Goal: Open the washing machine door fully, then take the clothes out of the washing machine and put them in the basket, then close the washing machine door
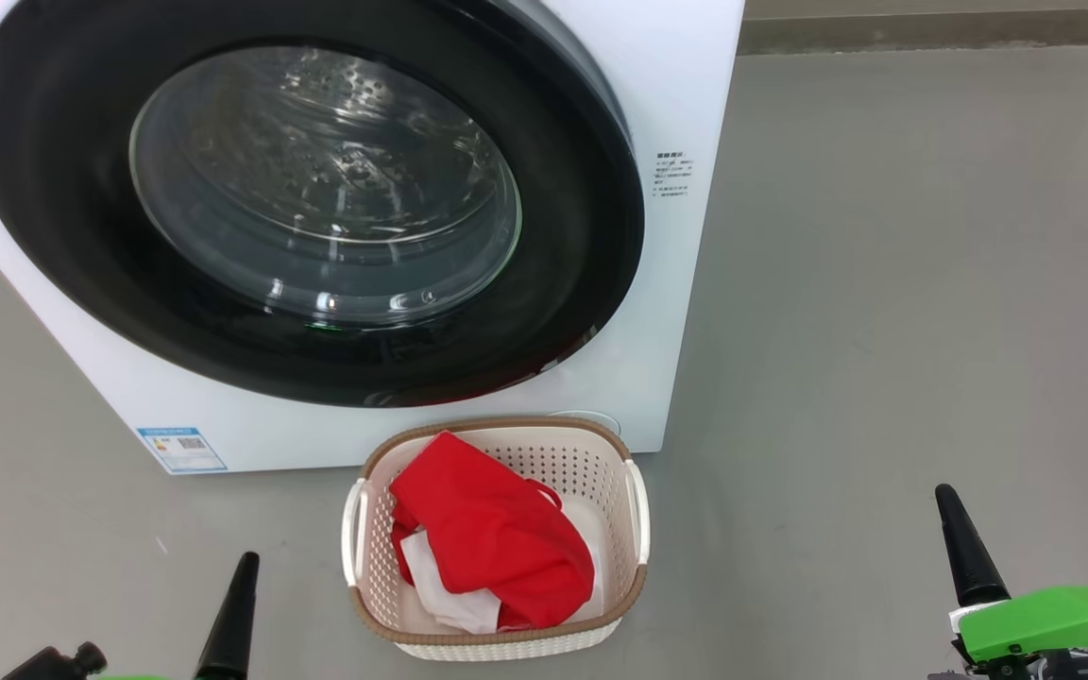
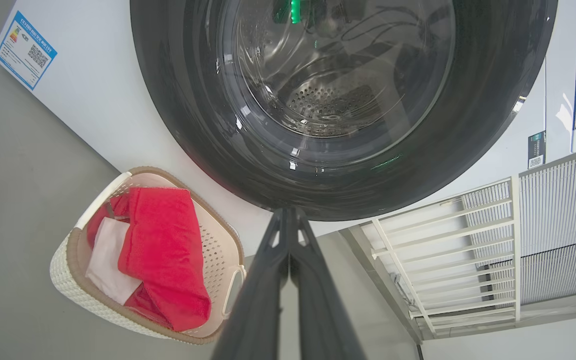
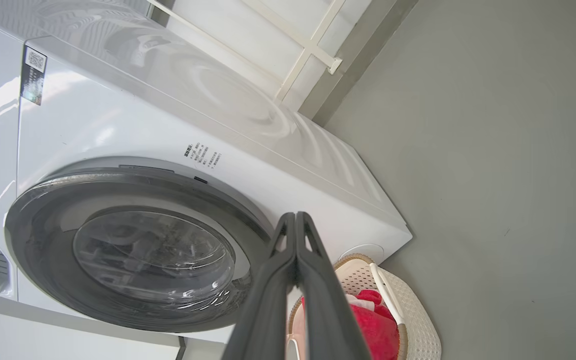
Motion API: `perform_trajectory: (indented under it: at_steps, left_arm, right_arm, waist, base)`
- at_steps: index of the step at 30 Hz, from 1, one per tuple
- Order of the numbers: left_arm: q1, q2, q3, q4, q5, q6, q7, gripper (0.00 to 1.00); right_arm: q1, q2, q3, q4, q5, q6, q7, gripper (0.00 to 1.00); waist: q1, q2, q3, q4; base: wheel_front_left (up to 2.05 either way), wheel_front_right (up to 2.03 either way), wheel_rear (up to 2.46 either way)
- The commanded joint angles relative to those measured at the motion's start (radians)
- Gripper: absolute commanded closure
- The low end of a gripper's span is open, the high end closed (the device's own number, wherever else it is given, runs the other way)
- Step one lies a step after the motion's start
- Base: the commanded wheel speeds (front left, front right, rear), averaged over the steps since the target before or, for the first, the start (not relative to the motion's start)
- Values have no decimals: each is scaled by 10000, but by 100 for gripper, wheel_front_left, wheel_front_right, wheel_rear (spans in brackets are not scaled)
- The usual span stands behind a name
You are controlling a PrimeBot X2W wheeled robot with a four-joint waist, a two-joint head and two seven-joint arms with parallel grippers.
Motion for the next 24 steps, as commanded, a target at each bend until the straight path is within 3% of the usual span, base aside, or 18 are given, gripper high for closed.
perform_trajectory:
  at_steps: [1,24]
  left_arm:
    - [-421,75,315,-264,-204,-47,45,100]
    - [-632,-156,743,-294,-2420,-60,744,100]
  right_arm:
    - [-450,-173,94,-308,274,-6,63,100]
    - [-776,-237,105,-379,2773,-8,770,100]
  waist:
    - [-1,0,-8,-10]
    - [-1,0,-146,-214]
  base:
    - [0,0,0]
    - [0,0,0]
